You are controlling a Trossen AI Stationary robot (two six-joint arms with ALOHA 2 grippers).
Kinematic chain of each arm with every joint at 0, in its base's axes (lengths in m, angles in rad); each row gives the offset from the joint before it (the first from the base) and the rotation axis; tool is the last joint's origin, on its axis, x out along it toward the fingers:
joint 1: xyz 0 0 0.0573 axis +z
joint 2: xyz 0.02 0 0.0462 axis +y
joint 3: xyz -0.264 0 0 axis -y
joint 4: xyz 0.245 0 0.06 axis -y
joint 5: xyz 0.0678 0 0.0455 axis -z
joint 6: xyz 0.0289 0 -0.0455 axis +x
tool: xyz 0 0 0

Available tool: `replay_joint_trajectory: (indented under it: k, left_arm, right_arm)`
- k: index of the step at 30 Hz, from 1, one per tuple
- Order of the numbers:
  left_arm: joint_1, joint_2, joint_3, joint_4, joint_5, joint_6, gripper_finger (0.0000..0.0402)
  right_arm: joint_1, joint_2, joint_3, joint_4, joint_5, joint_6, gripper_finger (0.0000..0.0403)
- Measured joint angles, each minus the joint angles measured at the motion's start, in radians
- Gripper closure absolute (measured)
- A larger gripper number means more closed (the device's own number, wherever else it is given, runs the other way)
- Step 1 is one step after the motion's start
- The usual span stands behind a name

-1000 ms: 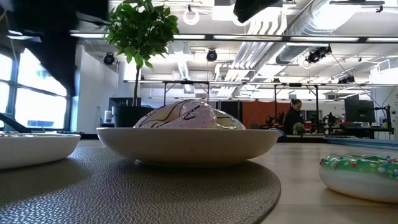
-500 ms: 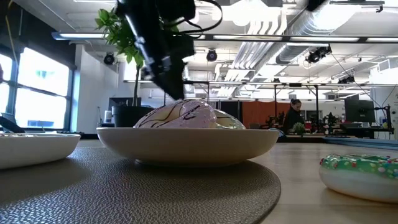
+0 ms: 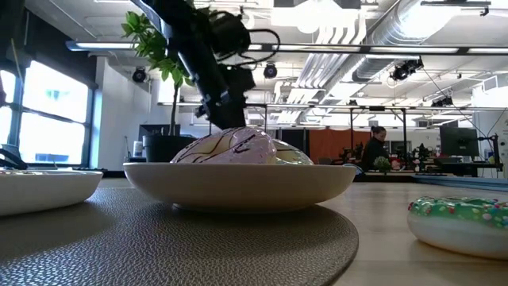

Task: Pick & Place donuts
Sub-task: Put the top small pink donut on the white plate

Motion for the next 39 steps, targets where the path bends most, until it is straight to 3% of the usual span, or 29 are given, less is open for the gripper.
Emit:
replay_joint_trajectory:
  k: [7,14,18,25,35,39]
  left_arm:
    - [0.001,0.13,0.003,0.065,-0.021,0.023,0.0252]
    - [0.025,0.178,0.0,0.053,-0.05,0.008,0.0252]
    - [0.029,0.177,0.002,0.087,-0.149,0.013,0.0252]
    - [0.056,0.177,0.002,0.12,-0.076,0.012,0.0252]
    - [0.056,0.271,0.004,0.182,-0.08,-0.008,0.0252]
    - [0.054,0.289,0.006,0.184,-0.104,-0.01,0.0273]
  right_arm:
    - [0.046,0.006,0.0,0.008,0.018,0.045,0.0263]
    - [0.054,0.012,0.0,0.011,0.057,0.066,0.0263]
    - [0.054,0.012,0.0,0.013,0.06,0.066,0.0263]
    - [0.056,0.012,0.0,0.026,0.063,0.066,0.0263]
    - [0.056,0.012,0.0,0.035,0.064,0.059,0.0263]
    - [0.056,0.012,0.0,0.036,0.064,0.058,0.0263]
